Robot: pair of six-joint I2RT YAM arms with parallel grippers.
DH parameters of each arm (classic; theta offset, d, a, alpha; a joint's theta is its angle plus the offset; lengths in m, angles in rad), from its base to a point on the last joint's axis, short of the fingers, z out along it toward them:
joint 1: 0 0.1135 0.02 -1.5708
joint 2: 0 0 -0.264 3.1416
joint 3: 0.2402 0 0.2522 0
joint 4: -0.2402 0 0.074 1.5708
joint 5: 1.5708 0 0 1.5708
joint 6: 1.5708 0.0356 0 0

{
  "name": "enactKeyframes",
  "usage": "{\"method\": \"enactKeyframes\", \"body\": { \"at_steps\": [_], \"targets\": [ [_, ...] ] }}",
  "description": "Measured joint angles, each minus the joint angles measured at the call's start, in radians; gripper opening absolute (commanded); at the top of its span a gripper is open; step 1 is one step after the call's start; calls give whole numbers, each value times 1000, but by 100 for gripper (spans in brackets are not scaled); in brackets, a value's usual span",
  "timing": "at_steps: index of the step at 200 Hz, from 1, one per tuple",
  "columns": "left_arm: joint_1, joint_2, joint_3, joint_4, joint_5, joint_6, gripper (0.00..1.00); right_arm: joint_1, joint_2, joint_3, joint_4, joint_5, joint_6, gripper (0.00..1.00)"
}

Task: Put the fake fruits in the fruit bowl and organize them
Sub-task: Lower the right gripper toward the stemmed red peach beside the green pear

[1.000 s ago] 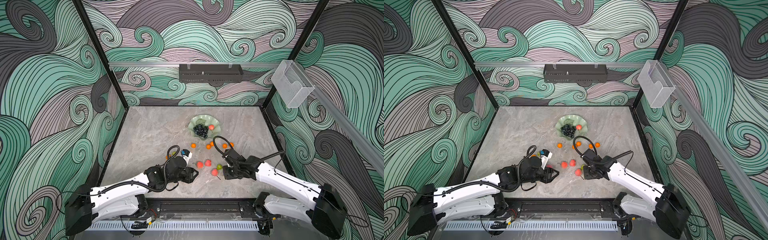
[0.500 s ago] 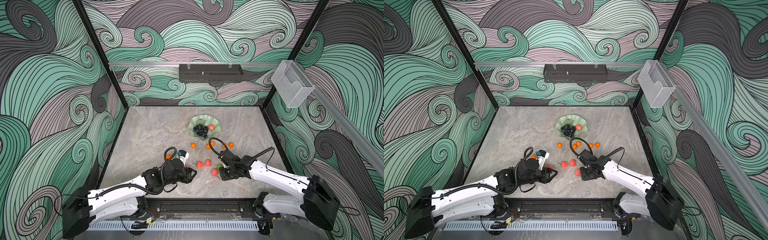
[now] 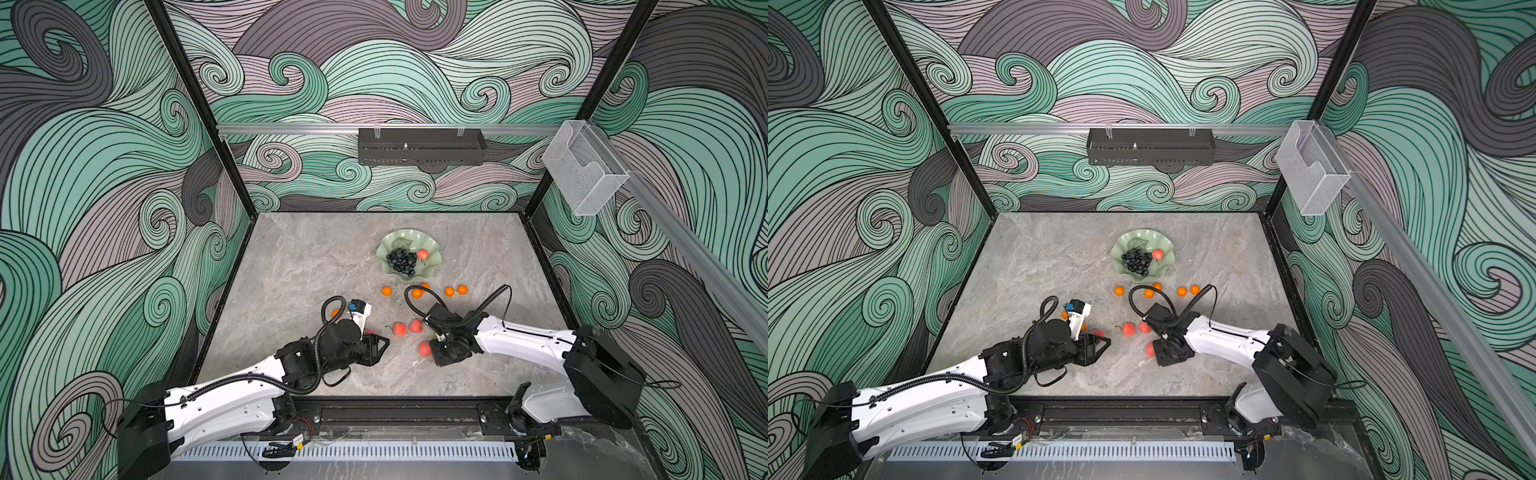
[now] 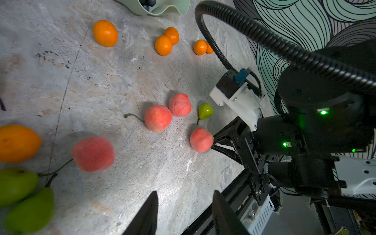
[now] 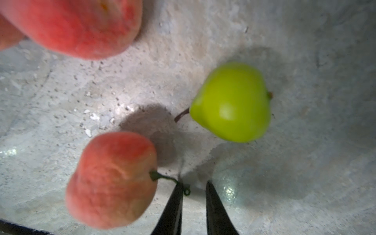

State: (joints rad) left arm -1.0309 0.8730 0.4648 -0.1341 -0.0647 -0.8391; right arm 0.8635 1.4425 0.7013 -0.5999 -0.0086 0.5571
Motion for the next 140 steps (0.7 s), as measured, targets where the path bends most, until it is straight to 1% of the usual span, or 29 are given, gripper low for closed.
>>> {"method": "enactKeyframes", "body": {
  "at_steps": [90,111,140],
  "targets": [
    [0,-14,-21,0,-39,0,47,20,29,25,14,10,0,21],
    [0,-14,-22,0,-42,0,47,27,-3,20,10,13,0,21],
    [0,-14,-22,1,-50,2,48,29,-92,13,5,18,0,21]
  ]
}}
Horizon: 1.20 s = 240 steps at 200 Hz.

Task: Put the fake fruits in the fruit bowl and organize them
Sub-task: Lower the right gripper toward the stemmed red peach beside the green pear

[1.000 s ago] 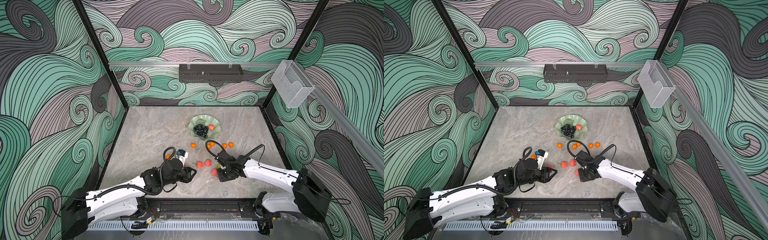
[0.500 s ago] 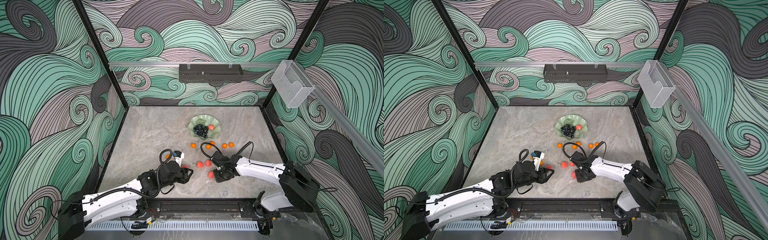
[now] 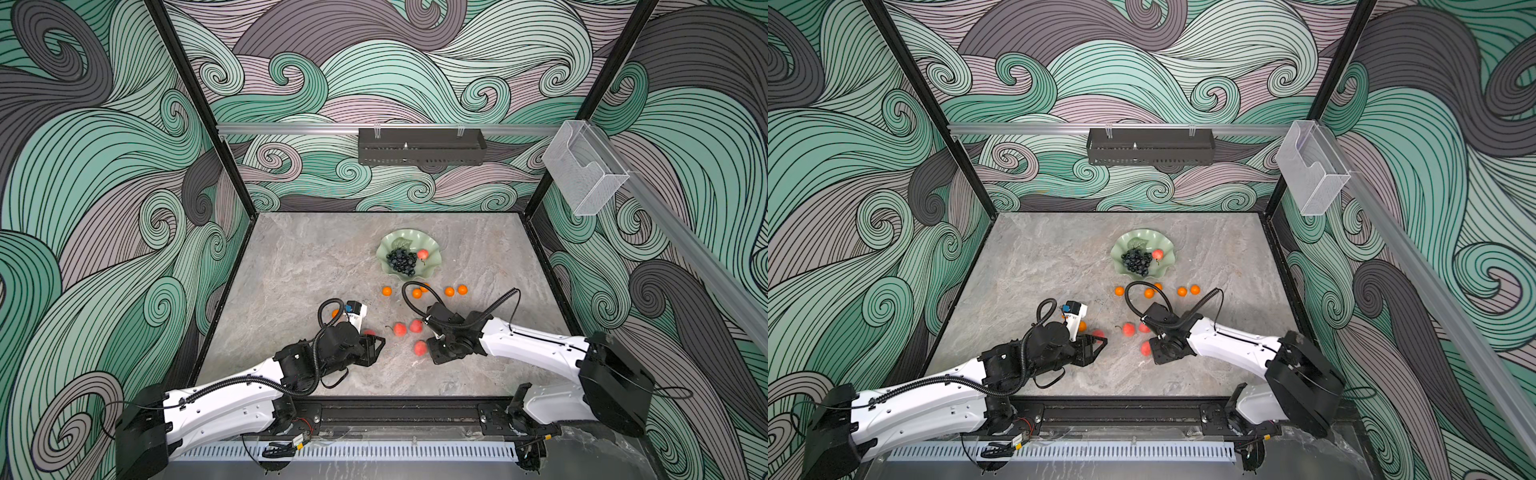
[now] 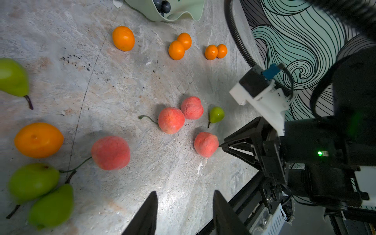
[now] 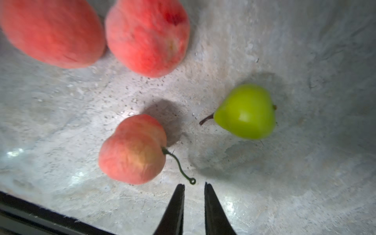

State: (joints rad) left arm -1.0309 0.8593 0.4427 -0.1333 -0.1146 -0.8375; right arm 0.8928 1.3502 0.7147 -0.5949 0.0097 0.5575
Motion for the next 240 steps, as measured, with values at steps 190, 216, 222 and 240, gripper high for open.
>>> {"method": "enactKeyframes", "body": {
  "at_steps": [190,216,222,240],
  "targets": [
    [45,-25,0,15,-5,14,49,2,114,1,64,-52,-79,32],
    [45,-17,0,16,-4,15,49,2,118,3,80,-68,-93,32],
    [45,-15,0,16,-4,16,49,2,118,3,84,-71,-95,33],
    [45,-12,0,16,-4,15,49,2,119,1,102,-82,-102,32]
  ]
}}
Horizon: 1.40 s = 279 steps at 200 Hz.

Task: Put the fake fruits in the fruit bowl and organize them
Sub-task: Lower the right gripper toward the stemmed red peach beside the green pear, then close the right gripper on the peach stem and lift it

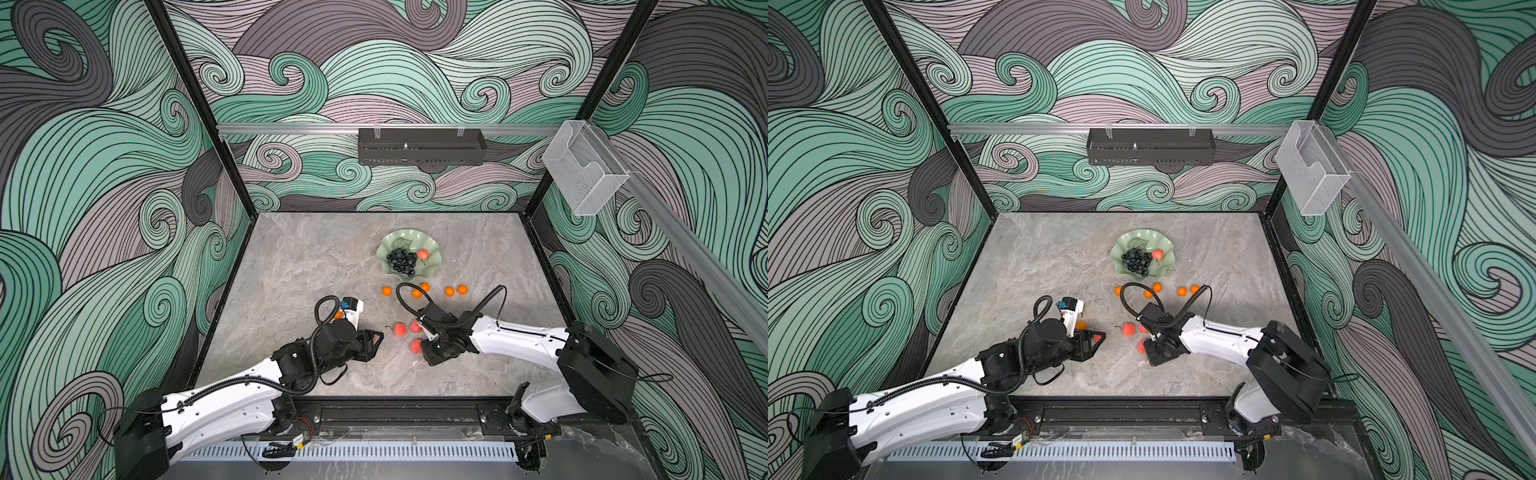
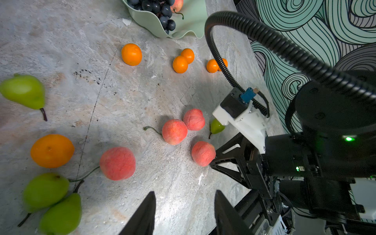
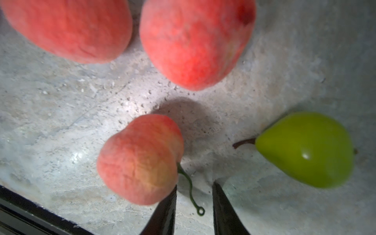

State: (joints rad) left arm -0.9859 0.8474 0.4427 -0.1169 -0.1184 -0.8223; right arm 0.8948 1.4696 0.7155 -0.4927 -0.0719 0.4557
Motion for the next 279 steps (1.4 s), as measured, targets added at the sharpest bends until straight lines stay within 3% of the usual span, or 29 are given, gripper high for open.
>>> {"method": "enactKeyframes", "body": {
  "at_steps": [157,191,279],
  "targets": [
    [0,0,0,-3,0,1,50,5,-6,-8,31,-11,2,8],
    [0,4,1,-3,0,8,50,5,-54,-11,8,-6,11,0],
    [15,66,103,-43,-6,87,56,5,-277,-17,-76,90,24,0]
  ]
}}
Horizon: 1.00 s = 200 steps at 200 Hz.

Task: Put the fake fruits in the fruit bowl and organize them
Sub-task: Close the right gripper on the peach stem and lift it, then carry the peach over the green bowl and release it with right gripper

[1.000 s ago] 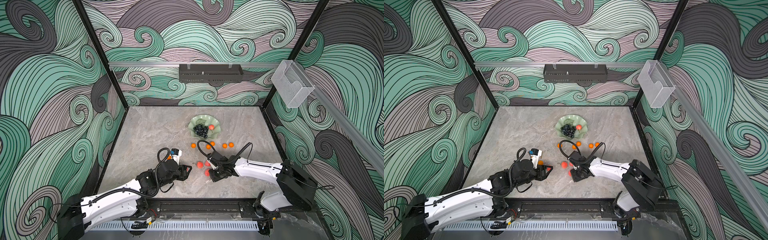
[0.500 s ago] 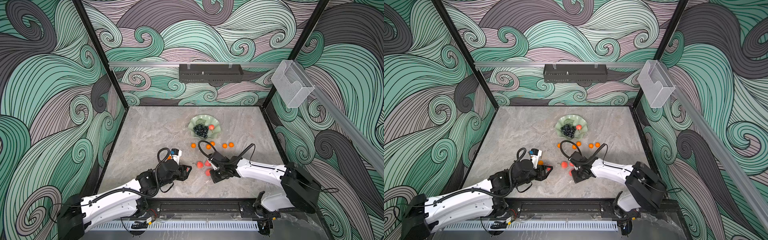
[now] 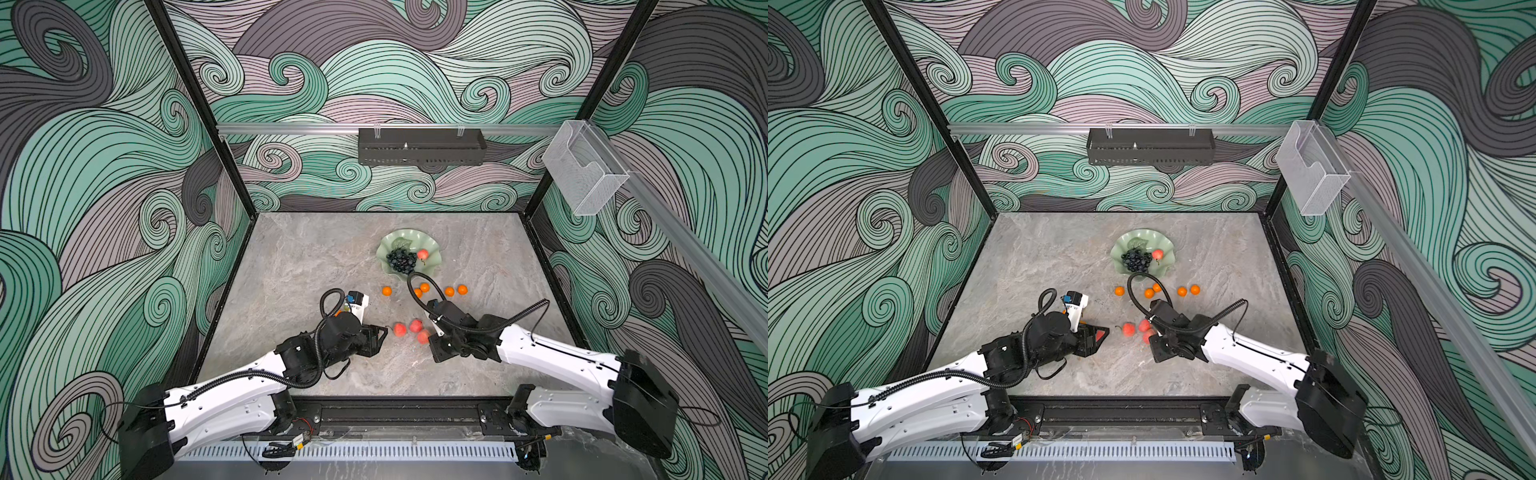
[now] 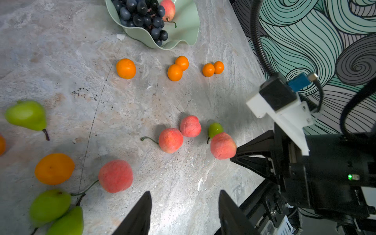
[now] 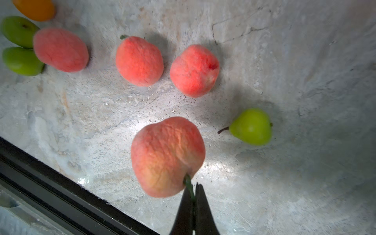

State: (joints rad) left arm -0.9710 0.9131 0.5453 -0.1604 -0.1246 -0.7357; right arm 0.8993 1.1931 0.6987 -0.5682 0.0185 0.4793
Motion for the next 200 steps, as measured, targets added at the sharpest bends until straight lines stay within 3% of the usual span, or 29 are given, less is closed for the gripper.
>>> {"method": "enactKeyframes", "body": {
  "at_steps": [52,81,111,152,200],
  "targets": [
    [41,67,89,-4,-10,52,65,-38,-64,39,-63,107,-20,0],
    [88,125,148,-4,-7,80,67,-111,-64,113,-88,143,-61,0],
    [148,177,208,-1,-1,100,74,-193,-40,197,-87,166,-106,0],
    [222,233,249,24,1,124,87,-303,113,336,-88,165,-177,0],
    [301,366,357,61,29,147,99,-391,401,574,-123,158,-241,0]
  ]
}}
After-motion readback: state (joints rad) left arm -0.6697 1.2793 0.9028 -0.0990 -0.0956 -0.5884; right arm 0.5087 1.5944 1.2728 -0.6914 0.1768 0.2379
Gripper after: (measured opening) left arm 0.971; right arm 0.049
